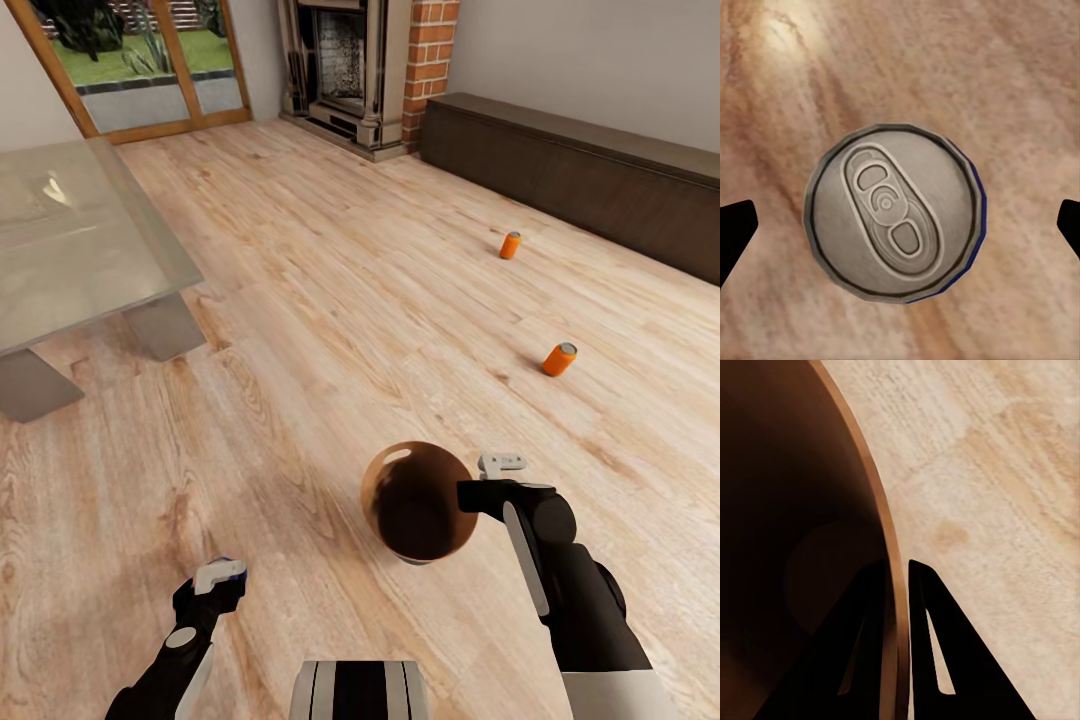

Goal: Put the three can of soda from the living room inside the tash can in the kitchen.

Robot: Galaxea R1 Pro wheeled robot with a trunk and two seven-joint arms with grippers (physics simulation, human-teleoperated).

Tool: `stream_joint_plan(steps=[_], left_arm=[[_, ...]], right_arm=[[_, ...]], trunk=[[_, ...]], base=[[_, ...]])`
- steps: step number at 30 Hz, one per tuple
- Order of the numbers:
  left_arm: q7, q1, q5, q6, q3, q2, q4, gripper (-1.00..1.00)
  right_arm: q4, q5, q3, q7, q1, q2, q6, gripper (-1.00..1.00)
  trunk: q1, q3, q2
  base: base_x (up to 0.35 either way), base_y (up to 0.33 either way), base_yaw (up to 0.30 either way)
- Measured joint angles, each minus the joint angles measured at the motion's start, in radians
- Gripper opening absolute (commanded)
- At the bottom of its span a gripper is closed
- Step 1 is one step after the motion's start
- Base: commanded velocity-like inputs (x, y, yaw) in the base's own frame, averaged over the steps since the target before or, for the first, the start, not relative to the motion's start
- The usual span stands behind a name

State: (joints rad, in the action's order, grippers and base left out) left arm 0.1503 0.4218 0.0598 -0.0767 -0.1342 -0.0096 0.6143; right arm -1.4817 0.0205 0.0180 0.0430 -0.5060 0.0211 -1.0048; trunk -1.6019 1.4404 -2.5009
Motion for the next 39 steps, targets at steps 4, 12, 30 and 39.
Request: stream_joint_plan(steps=[4,12,30,39], left_arm=[[0.0,0.0,0.0,0.0,0.001,0.0,0.001,1.0],[0.0,0.0,0.0,0.0,0.001,0.0,0.001,1.0],[0.0,0.0,0.0,0.0,0.001,-0.001,0.001,1.0],[0.0,0.0,0.0,0.0,0.001,-0.001,0.001,1.0]], right_arm=[[0.0,-0.002,0.0,0.0,0.0,0.0,0.0,-1.0],[0.0,0.0,0.0,0.0,0.0,0.0,0.0,-1.0],[0.0,-0.001,0.0,0.0,0.0,0.0,0.0,-1.0],[0.0,-0.002,0.0,0.0,0.0,0.0,0.0,-1.0]], trunk=[[0.0,0.0,0.0],[0.0,0.0,0.0],[0.0,0.013,0.0],[0.0,0.015,0.0]], base=[[0.033,0.0,0.0],[0.092,0.0,0.0],[0.003,0.0,0.0],[0.0,0.0,0.0]])
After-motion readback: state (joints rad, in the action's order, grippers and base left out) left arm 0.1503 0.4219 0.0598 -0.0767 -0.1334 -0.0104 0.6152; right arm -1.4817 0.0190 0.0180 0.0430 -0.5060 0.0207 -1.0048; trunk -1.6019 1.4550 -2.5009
